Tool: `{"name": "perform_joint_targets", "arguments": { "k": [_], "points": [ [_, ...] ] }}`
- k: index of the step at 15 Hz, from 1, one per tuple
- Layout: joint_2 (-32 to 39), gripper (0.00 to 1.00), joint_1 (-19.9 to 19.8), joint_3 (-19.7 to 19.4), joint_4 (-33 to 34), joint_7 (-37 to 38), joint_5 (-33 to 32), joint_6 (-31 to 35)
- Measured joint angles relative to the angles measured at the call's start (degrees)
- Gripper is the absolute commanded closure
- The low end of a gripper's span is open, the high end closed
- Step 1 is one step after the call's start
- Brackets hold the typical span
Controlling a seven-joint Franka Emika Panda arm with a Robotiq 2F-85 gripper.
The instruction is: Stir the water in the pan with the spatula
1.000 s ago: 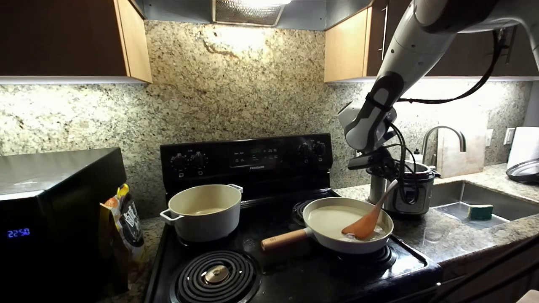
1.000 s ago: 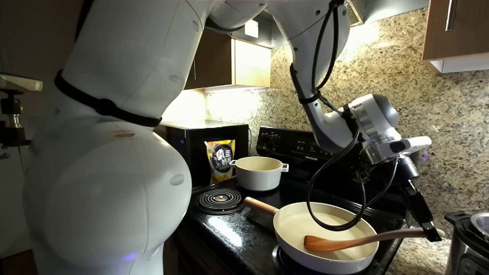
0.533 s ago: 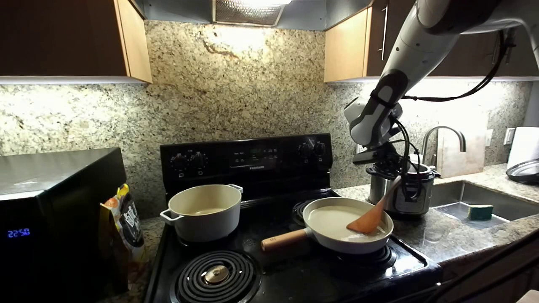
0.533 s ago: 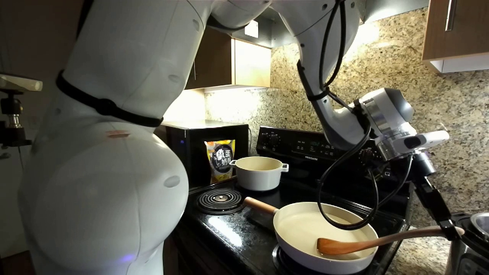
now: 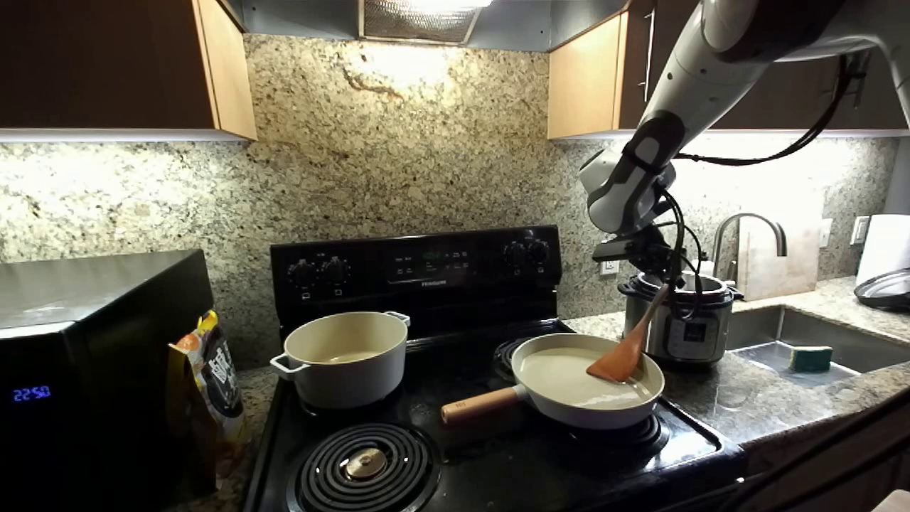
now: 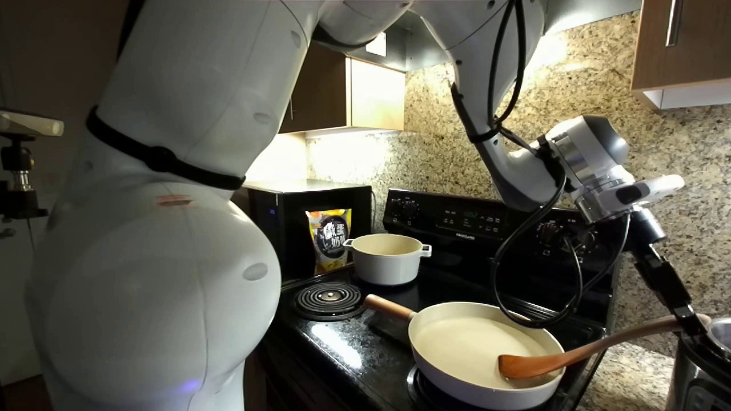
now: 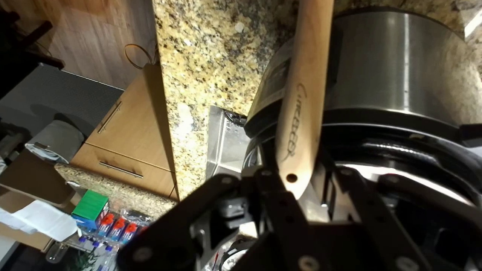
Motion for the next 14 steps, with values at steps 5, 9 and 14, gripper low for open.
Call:
{"name": "perform_joint_targets", "arguments": {
  "k": [5,9,14],
  "points": [
    [0.9,0.92,0.2,0.6,3.4,0.0,0.0,-1.1],
    [1.6,0.92,1.1,1.3,5.2,0.0,0.0,-2.4],
    [3.4,0.92,3.0,2.3,7.9,0.0,-0.2,-3.4]
  ]
}}
